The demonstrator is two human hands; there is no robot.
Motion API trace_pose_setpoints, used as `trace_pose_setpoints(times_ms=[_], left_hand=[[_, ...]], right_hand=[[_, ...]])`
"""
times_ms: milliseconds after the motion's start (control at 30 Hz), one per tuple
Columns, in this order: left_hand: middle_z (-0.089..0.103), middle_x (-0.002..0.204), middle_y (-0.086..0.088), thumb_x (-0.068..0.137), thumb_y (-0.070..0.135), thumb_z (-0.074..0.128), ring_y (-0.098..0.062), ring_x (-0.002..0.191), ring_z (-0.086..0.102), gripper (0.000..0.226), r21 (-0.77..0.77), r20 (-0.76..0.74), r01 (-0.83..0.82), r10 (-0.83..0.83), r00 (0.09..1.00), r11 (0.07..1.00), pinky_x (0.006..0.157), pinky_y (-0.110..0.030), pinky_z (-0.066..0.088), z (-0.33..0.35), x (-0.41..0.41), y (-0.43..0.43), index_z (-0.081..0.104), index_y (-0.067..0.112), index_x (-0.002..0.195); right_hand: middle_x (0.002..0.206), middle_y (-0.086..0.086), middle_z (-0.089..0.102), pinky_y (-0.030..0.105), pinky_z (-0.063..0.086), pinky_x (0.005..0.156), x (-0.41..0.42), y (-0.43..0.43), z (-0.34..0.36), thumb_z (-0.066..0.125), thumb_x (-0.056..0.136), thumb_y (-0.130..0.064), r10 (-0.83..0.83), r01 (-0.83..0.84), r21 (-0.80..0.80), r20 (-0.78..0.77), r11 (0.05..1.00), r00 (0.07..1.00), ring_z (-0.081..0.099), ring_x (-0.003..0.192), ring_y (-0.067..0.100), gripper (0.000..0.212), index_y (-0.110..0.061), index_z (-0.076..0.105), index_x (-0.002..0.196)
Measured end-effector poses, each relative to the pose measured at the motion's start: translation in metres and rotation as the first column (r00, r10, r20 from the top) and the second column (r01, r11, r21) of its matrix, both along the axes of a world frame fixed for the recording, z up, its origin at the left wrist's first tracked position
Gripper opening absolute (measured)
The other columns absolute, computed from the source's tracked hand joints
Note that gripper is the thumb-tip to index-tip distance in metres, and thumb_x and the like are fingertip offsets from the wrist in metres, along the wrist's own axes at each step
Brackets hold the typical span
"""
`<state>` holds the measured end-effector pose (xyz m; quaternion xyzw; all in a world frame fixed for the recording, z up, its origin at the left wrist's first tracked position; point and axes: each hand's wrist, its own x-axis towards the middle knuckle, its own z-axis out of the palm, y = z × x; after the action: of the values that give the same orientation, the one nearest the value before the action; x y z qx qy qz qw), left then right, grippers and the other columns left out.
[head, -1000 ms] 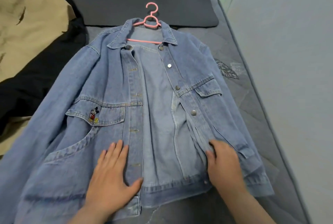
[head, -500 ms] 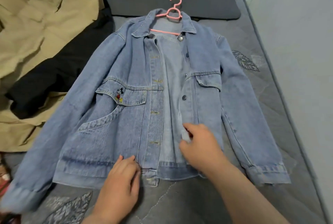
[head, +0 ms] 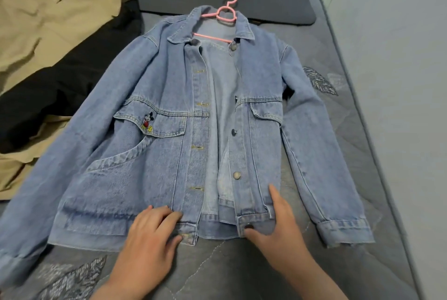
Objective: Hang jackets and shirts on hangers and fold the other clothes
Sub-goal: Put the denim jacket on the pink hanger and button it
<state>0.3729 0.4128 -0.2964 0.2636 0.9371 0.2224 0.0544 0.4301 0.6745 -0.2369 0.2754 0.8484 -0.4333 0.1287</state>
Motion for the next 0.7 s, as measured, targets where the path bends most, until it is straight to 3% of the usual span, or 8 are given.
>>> trace_pose_setpoints(times_ms=[100,167,233,333,433,500,633,700], left_hand=[[0.052,0.111,0.007,0.076,0.042,0.054,-0.017,0.103,0.052,0.048,0.0,0.044,0.002,-0.002,0.999,1.0,0.109,-0.029,0.026,0.007,-0.002,-0.003,0.061,0.019,0.117],[0.054,0.116,0.007,0.072,0.045,0.057,-0.015,0.108,0.051,0.054,0.024,0.073,-0.003,0.001,0.997,1.0,0.105,-0.032,0.03,0.021,-0.002,0.003,0.062,0.019,0.119],[0.054,0.127,0.006,0.074,0.047,0.059,-0.014,0.119,0.05,0.058,0.098,0.078,0.07,-0.077,0.994,0.993,0.109,-0.036,0.029,0.037,0.002,0.023,0.06,0.018,0.124],[0.045,0.139,0.018,0.075,0.056,0.053,-0.001,0.129,0.041,0.064,0.266,0.249,0.083,-0.152,0.957,0.96,0.112,-0.023,0.027,0.072,-0.003,0.083,0.052,0.028,0.133],[0.058,0.118,0.02,0.065,0.064,0.054,0.009,0.102,0.057,0.059,0.514,0.765,-0.499,-0.109,0.635,0.698,0.092,-0.021,0.049,0.117,-0.032,0.147,0.054,0.037,0.118],[0.069,0.093,0.01,0.078,0.059,0.059,-0.003,0.075,0.067,0.044,0.428,0.904,-0.745,-0.249,0.347,0.512,0.063,-0.023,0.053,0.126,-0.052,0.174,0.064,0.024,0.105],[0.075,0.089,-0.01,0.092,0.019,0.061,-0.024,0.075,0.072,0.024,0.161,0.98,-0.843,-0.186,0.074,0.513,0.058,-0.031,0.056,0.111,-0.062,0.182,0.064,0.005,0.111],[0.072,0.085,-0.015,0.093,0.01,0.055,-0.025,0.068,0.07,0.022,0.061,0.975,-0.867,-0.215,-0.054,0.495,0.058,-0.034,0.06,0.104,-0.066,0.175,0.064,-0.003,0.108]], right_hand=[[0.115,-0.018,0.057,-0.008,0.029,0.081,0.004,0.018,0.004,0.074,0.079,-0.001,-0.151,0.148,-0.037,-0.112,0.988,0.982,0.054,0.111,0.001,0.066,-0.034,0.05,0.131],[0.101,-0.013,0.068,-0.006,0.036,0.073,0.004,0.044,0.022,0.068,0.083,0.003,-0.258,0.261,-0.007,-0.188,0.965,0.948,0.063,0.102,0.008,0.038,-0.024,0.071,0.109],[0.089,-0.01,0.072,0.002,0.044,0.067,0.007,0.077,0.049,0.063,0.086,0.0,-0.356,0.38,0.023,-0.298,0.925,0.886,0.065,0.086,0.001,0.029,-0.027,0.074,0.087],[0.099,-0.003,0.07,0.017,0.05,0.076,0.011,0.107,0.09,0.064,0.087,-0.009,-0.344,0.401,0.086,-0.375,0.912,0.861,0.064,0.098,0.013,0.03,-0.038,0.068,0.093],[0.095,-0.014,0.061,0.017,0.04,0.079,-0.003,0.083,0.107,0.066,0.074,-0.032,0.076,0.076,0.386,-0.364,0.919,0.928,0.054,0.092,0.006,0.035,-0.051,0.06,0.102],[0.096,-0.021,0.06,0.009,0.037,0.082,-0.008,0.057,0.091,0.07,0.074,-0.037,0.183,-0.043,0.367,-0.355,0.929,0.917,0.055,0.092,-0.002,0.047,-0.038,0.056,0.119],[0.106,-0.039,0.062,0.0,0.041,0.08,-0.003,0.022,0.051,0.084,0.068,-0.004,-0.155,0.097,-0.195,-0.31,0.976,0.938,0.059,0.1,-0.014,0.098,-0.046,0.027,0.135],[0.123,-0.031,0.059,0.01,0.042,0.092,0.004,0.021,0.027,0.087,0.055,-0.032,-0.08,0.061,-0.073,-0.296,0.995,0.952,0.056,0.113,-0.006,0.096,-0.048,0.033,0.134]])
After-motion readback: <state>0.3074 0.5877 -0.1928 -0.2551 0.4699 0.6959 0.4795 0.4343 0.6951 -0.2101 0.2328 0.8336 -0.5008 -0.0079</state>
